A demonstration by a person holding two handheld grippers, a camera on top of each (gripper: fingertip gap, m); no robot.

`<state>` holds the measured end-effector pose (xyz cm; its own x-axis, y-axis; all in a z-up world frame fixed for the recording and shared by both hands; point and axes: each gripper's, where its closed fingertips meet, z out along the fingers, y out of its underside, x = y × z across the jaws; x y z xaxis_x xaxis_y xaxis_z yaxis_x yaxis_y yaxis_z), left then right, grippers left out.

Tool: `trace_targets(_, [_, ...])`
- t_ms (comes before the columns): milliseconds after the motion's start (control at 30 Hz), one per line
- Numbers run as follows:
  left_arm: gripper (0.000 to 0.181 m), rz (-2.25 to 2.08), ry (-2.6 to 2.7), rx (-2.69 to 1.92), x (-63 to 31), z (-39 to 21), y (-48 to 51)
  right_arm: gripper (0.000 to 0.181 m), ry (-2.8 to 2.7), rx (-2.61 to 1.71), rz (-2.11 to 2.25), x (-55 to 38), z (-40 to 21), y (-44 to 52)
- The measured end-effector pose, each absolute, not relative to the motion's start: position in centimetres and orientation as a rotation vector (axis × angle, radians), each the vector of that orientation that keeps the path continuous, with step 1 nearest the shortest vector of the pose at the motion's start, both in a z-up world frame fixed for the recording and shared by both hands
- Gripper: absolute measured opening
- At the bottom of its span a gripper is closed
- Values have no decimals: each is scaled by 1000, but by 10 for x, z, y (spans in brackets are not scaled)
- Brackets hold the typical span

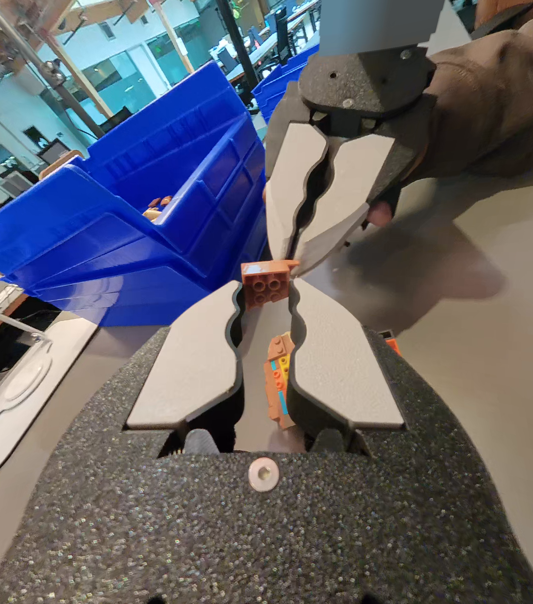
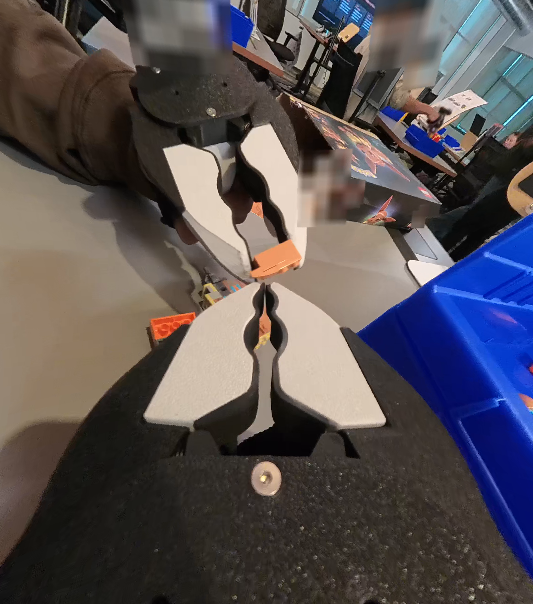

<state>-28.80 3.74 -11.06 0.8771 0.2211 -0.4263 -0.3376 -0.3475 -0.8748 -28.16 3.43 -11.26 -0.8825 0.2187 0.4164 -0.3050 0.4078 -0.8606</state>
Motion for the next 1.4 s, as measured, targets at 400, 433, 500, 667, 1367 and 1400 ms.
trace_targets(400, [26,962,228,-1851,-293,-110,37,14,-2280,-110,1626,-283,-112,30])
trace_targets(433, [26,960,237,-1850,-293,-110,37,14,-2280,-96,1621,-282,-112,30])
trace_targets(500, [26,951,251,-1856,-292,-111,36,13,-2275,-61,1593,-281,-113,30])
trace_targets(667, [26,920,279,-1878,-289,-114,37,12,-2285,11,1520,-278,-117,30])
trace_targets(1367, [26,440,35,-1915,-287,-125,38,11,-2333,19,1529,-276,-122,32])
trace_targets(1400, [26,379,-12,-1919,-288,-127,38,11,-2320,22,1511,-278,-122,32])
